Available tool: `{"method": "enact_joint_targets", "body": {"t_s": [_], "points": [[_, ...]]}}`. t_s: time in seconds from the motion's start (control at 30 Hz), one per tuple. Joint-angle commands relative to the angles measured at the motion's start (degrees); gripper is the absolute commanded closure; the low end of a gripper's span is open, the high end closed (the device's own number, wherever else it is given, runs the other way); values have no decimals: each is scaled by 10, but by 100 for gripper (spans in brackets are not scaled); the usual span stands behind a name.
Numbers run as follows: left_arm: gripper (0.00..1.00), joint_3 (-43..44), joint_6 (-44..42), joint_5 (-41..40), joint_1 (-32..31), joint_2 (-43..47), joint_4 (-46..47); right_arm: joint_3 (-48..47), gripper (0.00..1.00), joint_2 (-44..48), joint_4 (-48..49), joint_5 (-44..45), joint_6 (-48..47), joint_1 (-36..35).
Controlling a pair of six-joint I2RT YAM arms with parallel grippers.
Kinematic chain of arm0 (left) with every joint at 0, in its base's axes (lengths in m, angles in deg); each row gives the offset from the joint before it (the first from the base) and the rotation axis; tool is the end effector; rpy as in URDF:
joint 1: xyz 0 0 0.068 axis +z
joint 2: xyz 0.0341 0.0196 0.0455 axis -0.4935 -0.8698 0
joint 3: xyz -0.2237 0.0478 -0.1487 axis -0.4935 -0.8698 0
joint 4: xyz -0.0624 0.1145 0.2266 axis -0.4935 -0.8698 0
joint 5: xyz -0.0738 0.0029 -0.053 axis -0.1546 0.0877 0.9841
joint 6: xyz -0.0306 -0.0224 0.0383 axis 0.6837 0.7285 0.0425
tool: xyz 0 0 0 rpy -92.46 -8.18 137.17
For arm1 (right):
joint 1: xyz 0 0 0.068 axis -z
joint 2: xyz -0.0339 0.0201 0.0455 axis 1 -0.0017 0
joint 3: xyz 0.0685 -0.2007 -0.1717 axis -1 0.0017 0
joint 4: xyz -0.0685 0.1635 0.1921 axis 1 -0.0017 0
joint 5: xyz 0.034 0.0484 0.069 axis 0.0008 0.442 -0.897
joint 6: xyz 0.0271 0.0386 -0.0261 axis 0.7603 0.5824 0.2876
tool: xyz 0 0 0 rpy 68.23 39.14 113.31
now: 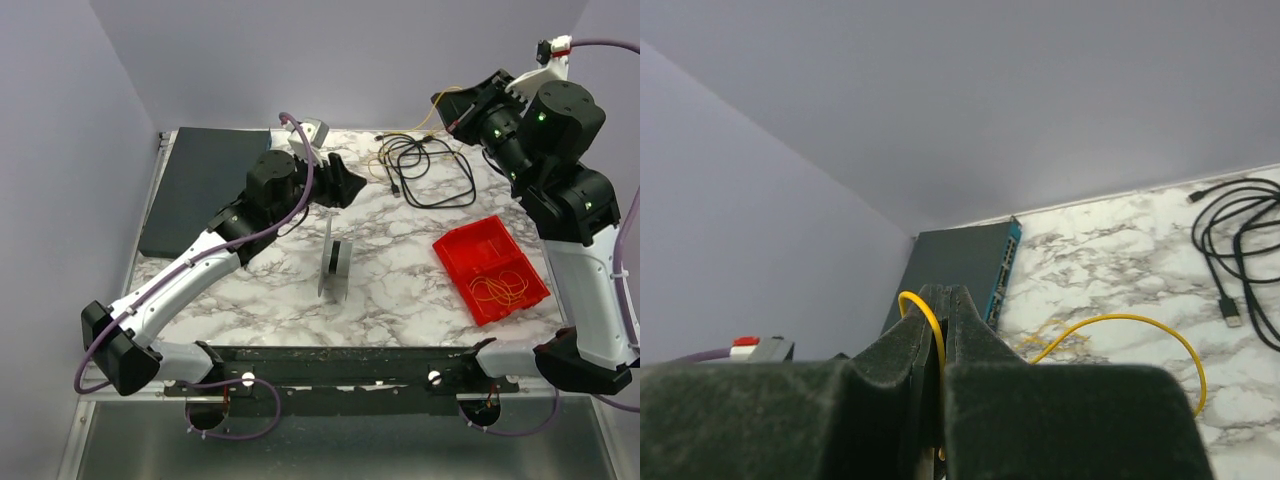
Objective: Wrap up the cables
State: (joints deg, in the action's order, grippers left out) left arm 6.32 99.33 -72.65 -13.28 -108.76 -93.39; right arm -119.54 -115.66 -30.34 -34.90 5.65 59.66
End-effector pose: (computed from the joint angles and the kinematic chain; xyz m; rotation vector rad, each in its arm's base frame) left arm 0.2210 -0.2081 0.4166 0.2847 1.7406 -0.9651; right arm 0.1864 0.0983 0.5709 0.2542 1.5954 0.6750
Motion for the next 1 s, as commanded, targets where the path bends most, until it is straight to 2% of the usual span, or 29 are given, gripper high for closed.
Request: {"method": "enact_joint_targets", "body": {"t_s": [0.0, 0.23, 0.4, 0.53, 0.8, 0.97], "points": [[45, 14, 0, 24, 0, -25, 52, -41, 99, -30, -21, -81, 17, 4], [47, 38, 2, 59, -24, -69, 99, -98, 99, -56, -48, -94, 19, 4], [46, -5, 2, 127, -34, -55, 163, -130, 99, -62, -65, -102, 20, 4], [42, -44, 8, 142, -38, -29, 191, -130, 99, -58, -64, -117, 27, 4], [42, -49, 2, 183, -45, -32, 207, -143, 99, -62, -61, -141, 41, 4], [46, -61, 3, 195, -45, -26, 222, -168, 99, -72, -73, -141, 42, 4]]}}
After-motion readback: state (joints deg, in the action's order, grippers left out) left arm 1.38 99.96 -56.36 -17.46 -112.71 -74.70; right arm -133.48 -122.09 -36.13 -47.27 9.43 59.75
